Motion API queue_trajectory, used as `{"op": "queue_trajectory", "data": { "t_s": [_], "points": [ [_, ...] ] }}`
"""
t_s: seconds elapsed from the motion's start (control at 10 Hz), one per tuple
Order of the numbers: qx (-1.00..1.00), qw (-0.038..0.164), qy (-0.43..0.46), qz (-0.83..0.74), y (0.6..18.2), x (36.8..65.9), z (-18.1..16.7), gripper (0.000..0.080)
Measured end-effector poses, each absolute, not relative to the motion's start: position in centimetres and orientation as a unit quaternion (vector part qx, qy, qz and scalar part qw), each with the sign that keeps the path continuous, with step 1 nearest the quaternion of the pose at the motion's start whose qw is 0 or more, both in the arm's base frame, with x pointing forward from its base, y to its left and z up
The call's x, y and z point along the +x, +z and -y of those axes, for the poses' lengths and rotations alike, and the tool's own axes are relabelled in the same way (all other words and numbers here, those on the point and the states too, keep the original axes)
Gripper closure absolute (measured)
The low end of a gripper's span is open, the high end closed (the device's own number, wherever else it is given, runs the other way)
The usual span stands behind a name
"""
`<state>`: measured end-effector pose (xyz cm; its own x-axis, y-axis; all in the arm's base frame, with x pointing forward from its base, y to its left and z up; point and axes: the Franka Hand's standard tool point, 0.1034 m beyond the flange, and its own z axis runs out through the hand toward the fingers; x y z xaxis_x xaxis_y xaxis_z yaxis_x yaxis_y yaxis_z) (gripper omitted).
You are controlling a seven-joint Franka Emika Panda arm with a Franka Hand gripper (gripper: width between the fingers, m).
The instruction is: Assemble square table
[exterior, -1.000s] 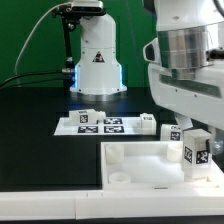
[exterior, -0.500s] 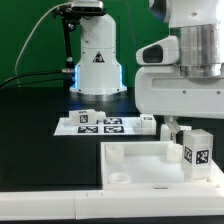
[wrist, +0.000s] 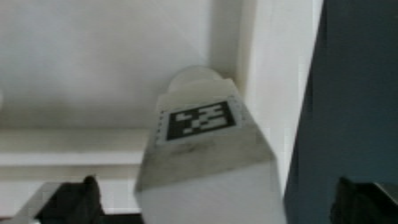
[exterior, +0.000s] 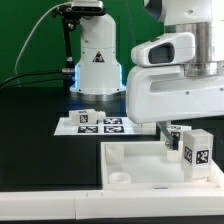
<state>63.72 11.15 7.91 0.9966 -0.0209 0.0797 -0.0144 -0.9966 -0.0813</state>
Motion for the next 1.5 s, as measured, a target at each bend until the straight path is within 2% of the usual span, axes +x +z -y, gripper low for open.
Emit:
{"op": "queue_trajectory", "data": {
  "t_s": [0.1,0.2,0.3,0.5,0.9,1.1,1.3,1.5],
  "points": [
    [-0.998,0.042,-0.039,-0.026,7.87,63.7,-11.16,0.0284],
    [-0.996,0.044,-0.037,-0.069,7.81,63.67,-11.18,0.0424],
    [-0.993,0.044,-0.035,-0.107,7.78,63.69,-10.97,0.0514],
    [-0.981,0.046,-0.032,-0.184,7.73,63.69,-10.87,0.0514],
    [-0.878,0.043,-0.011,-0.477,7.67,63.5,-10.68,0.0514],
    [-0.77,0.06,0.011,-0.635,7.72,63.7,-10.57,0.0514],
    [-0.737,0.061,0.014,-0.672,7.73,63.72,-10.63,0.0514],
    [-0.79,0.058,0.008,-0.61,7.69,63.57,-11.28,0.0237]
  ]
}}
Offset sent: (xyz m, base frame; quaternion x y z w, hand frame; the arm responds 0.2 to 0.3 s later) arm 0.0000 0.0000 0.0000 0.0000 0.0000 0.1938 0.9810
